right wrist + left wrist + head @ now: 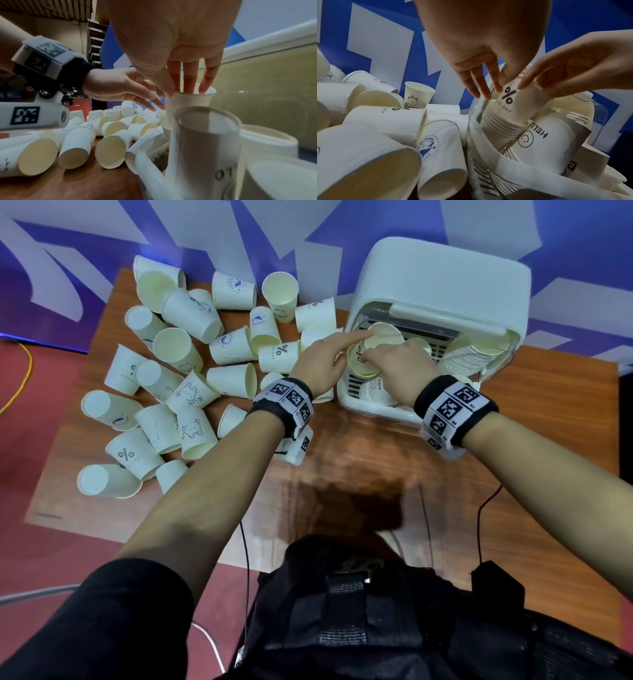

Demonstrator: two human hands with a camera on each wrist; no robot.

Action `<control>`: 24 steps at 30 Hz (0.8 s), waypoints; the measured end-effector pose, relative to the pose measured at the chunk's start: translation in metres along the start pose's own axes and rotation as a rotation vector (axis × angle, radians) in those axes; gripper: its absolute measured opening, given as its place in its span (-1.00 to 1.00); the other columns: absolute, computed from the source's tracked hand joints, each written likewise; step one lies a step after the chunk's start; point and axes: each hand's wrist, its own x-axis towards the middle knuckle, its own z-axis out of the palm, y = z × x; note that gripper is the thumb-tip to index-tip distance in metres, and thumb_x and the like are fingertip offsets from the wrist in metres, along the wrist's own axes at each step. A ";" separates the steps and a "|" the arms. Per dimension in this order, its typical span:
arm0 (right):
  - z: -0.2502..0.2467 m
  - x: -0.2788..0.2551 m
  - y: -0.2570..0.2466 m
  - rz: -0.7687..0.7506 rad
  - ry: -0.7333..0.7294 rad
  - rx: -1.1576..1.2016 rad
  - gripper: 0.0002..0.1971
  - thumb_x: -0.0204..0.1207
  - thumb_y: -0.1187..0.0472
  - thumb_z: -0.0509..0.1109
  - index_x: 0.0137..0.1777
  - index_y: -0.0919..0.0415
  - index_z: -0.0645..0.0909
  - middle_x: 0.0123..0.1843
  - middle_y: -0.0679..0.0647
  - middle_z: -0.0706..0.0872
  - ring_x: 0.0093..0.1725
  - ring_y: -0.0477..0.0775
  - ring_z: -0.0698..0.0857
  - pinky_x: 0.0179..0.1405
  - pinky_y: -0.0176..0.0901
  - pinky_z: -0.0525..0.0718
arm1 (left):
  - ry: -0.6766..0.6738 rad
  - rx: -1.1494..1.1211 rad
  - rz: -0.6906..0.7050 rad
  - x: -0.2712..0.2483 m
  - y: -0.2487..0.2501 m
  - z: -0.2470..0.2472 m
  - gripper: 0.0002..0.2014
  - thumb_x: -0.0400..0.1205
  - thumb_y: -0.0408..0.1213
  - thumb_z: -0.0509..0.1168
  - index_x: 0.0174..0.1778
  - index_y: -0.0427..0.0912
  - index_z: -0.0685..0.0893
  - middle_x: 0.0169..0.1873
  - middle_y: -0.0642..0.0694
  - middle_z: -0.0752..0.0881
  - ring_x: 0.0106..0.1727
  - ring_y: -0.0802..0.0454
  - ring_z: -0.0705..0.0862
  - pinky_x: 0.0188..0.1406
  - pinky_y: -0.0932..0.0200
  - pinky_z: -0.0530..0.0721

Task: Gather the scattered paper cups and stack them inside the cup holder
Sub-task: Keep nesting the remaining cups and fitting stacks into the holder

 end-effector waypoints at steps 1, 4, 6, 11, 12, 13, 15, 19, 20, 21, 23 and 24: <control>0.005 -0.001 0.002 -0.005 0.028 0.011 -0.50 0.45 0.51 0.14 0.37 0.17 0.48 0.08 0.22 0.69 0.00 0.33 0.66 0.08 0.13 0.47 | 0.003 0.008 -0.012 0.000 0.000 0.001 -0.44 0.56 -0.51 0.10 0.47 -0.03 0.54 0.34 -0.07 0.64 0.29 0.01 0.60 0.32 0.26 0.49; 0.020 -0.009 0.004 -0.003 0.126 0.104 -0.40 0.46 0.53 0.16 0.50 0.12 0.42 0.00 0.22 0.69 0.03 0.34 0.63 0.17 0.13 0.40 | 0.016 0.055 -0.060 0.000 -0.004 0.002 -0.53 0.59 -0.51 0.13 0.41 -0.12 0.59 0.36 -0.09 0.63 0.36 -0.03 0.56 0.32 0.37 0.36; 0.031 -0.014 0.007 0.025 0.150 0.167 -0.42 0.51 0.48 0.17 0.53 0.12 0.38 0.13 0.20 0.68 0.22 0.30 0.58 0.34 0.13 0.32 | 0.013 0.092 -0.079 0.000 -0.008 0.004 -0.53 0.60 -0.51 0.13 0.40 -0.13 0.59 0.37 -0.10 0.62 0.40 -0.04 0.54 0.34 0.34 0.33; 0.052 -0.018 0.015 0.059 0.152 0.251 -0.56 0.65 0.29 0.18 0.53 0.18 0.41 0.49 0.16 0.51 0.61 0.23 0.25 0.56 0.10 0.07 | -0.013 0.157 -0.120 -0.001 -0.013 0.012 -0.51 0.60 -0.48 0.13 0.46 -0.08 0.54 0.40 -0.10 0.58 0.40 -0.09 0.50 0.41 0.09 0.42; 0.054 -0.018 0.016 0.062 0.147 0.255 -0.58 0.67 0.25 0.17 0.53 0.17 0.41 0.51 0.16 0.48 0.62 0.23 0.22 0.57 0.12 0.04 | -0.014 0.166 -0.116 0.000 -0.014 0.013 -0.50 0.59 -0.48 0.14 0.46 -0.10 0.54 0.39 -0.12 0.57 0.39 -0.11 0.51 0.39 0.04 0.46; 0.055 -0.017 0.015 0.068 0.139 0.254 -0.58 0.68 0.23 0.17 0.53 0.16 0.41 0.54 0.16 0.45 0.63 0.23 0.21 0.58 0.14 0.02 | -0.017 0.180 -0.118 0.000 -0.015 0.015 -0.50 0.59 -0.48 0.14 0.47 -0.11 0.53 0.37 -0.16 0.56 0.37 -0.13 0.51 0.36 0.00 0.49; 0.057 -0.015 0.013 0.086 0.117 0.243 -0.57 0.69 0.21 0.15 0.55 0.16 0.39 0.58 0.15 0.39 0.64 0.24 0.16 0.59 0.20 0.00 | -0.033 0.207 -0.148 -0.001 -0.017 0.019 -0.47 0.60 -0.46 0.15 0.53 -0.09 0.47 0.33 -0.22 0.51 0.33 -0.16 0.50 0.29 -0.01 0.52; 0.056 -0.010 0.008 0.149 0.056 0.200 -0.53 0.68 0.20 0.14 0.59 0.07 0.31 0.63 0.11 0.28 0.65 0.25 0.08 0.60 0.25 -0.03 | -0.047 0.190 -0.190 -0.007 -0.021 0.028 -0.37 0.60 -0.50 0.15 0.62 -0.03 0.32 0.24 -0.29 0.49 0.25 -0.21 0.49 0.30 0.01 0.49; 0.055 -0.008 0.007 0.163 0.048 0.193 -0.53 0.67 0.20 0.14 0.59 0.06 0.31 0.62 0.11 0.29 0.65 0.25 0.08 0.60 0.25 -0.02 | -0.050 0.183 -0.202 -0.008 -0.022 0.030 -0.35 0.60 -0.51 0.14 0.62 -0.01 0.29 0.20 -0.29 0.49 0.24 -0.21 0.49 0.30 0.01 0.48; 0.054 -0.005 0.006 0.179 0.037 0.191 -0.53 0.67 0.20 0.14 0.59 0.05 0.31 0.61 0.11 0.30 0.65 0.25 0.07 0.60 0.26 -0.03 | -0.055 0.176 -0.215 -0.009 -0.022 0.030 -0.34 0.60 -0.51 0.14 0.63 0.00 0.27 0.18 -0.29 0.49 0.22 -0.21 0.49 0.30 0.00 0.48; 0.050 -0.002 0.002 0.222 0.001 0.197 -0.53 0.67 0.21 0.12 0.58 0.05 0.31 0.61 0.12 0.28 0.65 0.25 0.03 0.60 0.26 -0.07 | -0.074 0.165 -0.240 -0.009 -0.022 0.030 -0.32 0.60 -0.50 0.14 0.64 0.06 0.25 0.17 -0.28 0.48 0.22 -0.20 0.49 0.32 -0.01 0.48; 0.048 0.000 0.000 0.238 -0.018 0.197 -0.54 0.67 0.21 0.12 0.58 0.06 0.32 0.61 0.13 0.27 0.66 0.25 0.01 0.60 0.27 -0.10 | -0.079 0.159 -0.242 -0.010 -0.021 0.030 -0.32 0.60 -0.49 0.15 0.64 0.08 0.25 0.19 -0.27 0.48 0.24 -0.20 0.49 0.33 -0.03 0.48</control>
